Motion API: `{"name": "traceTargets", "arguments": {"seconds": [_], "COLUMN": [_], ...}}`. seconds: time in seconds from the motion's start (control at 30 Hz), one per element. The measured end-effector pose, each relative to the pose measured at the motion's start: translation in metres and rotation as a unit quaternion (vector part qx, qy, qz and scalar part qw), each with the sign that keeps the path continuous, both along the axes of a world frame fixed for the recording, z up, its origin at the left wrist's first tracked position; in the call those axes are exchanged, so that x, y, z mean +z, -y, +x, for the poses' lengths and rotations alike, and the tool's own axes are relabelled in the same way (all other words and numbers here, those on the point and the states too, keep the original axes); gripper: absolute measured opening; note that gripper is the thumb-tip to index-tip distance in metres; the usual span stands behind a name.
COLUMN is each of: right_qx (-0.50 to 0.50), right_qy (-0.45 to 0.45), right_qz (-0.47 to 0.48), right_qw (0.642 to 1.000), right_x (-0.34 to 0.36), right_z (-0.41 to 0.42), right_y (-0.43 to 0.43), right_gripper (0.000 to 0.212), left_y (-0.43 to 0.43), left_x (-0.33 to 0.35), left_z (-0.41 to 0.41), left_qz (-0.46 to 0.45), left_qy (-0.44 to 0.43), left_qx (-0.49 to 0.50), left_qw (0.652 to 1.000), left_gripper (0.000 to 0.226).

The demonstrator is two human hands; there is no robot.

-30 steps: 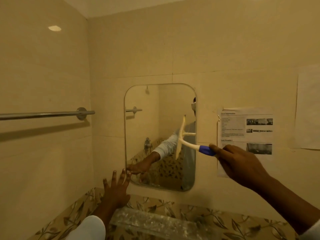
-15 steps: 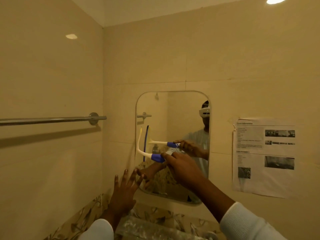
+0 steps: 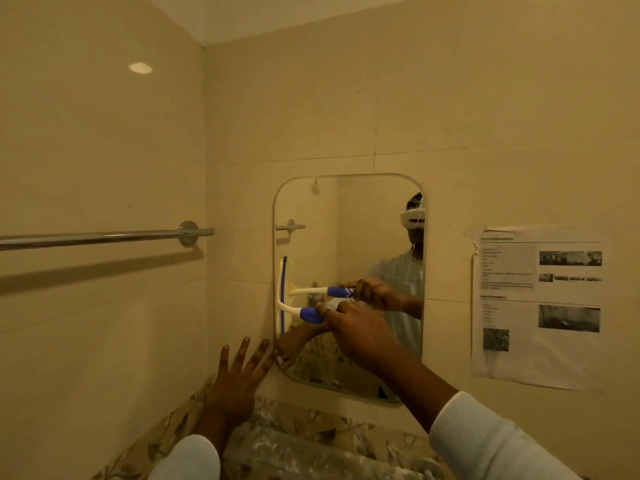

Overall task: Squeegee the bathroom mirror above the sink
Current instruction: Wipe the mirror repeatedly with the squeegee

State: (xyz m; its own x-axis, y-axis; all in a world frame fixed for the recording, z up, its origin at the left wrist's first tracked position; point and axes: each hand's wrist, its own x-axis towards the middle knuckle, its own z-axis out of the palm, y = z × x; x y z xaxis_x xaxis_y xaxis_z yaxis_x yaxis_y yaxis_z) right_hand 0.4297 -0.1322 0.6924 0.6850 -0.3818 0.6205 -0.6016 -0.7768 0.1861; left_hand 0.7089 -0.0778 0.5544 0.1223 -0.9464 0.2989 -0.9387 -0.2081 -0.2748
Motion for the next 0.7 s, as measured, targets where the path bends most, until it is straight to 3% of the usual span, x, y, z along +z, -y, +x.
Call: {"name": "traceTargets", "arguments": {"seconds": [0.17, 0.37, 0.53, 0.7], "right_qx": [-0.007, -0.020, -0.029, -0.035], "right_qy": [0.000, 0.002, 0.015, 0.020], "right_qz": [0.003, 0.020, 0.015, 0.035], "right_qw": [1.000, 1.000, 0.999, 0.999], "right_x": [-0.008, -0.019, -0.033, -0.045], "right_z": [-0.007, -0.017, -0.027, -0.042], "right_y": [0.004, 0.009, 0.010, 0.010], "right_gripper": [0.052, 0.056, 0.061, 0.064], "left_y": [0.008, 0.017, 0.031, 0.038], "left_x": [0.018, 0.086, 0.147, 0.178], "left_z": [0.021, 0.028, 0.027, 0.022], "left_qz": [-0.047, -0.134, -0.119, -0.120], "left_qy": [0.001, 0.033, 0.064, 0.110], "left_qx": [0.019, 0.008, 0.013, 0.001], "left_qw": [0.999, 0.990, 0.991, 0.987], "left_gripper": [0.094, 0.095, 0.136, 0.140]}}
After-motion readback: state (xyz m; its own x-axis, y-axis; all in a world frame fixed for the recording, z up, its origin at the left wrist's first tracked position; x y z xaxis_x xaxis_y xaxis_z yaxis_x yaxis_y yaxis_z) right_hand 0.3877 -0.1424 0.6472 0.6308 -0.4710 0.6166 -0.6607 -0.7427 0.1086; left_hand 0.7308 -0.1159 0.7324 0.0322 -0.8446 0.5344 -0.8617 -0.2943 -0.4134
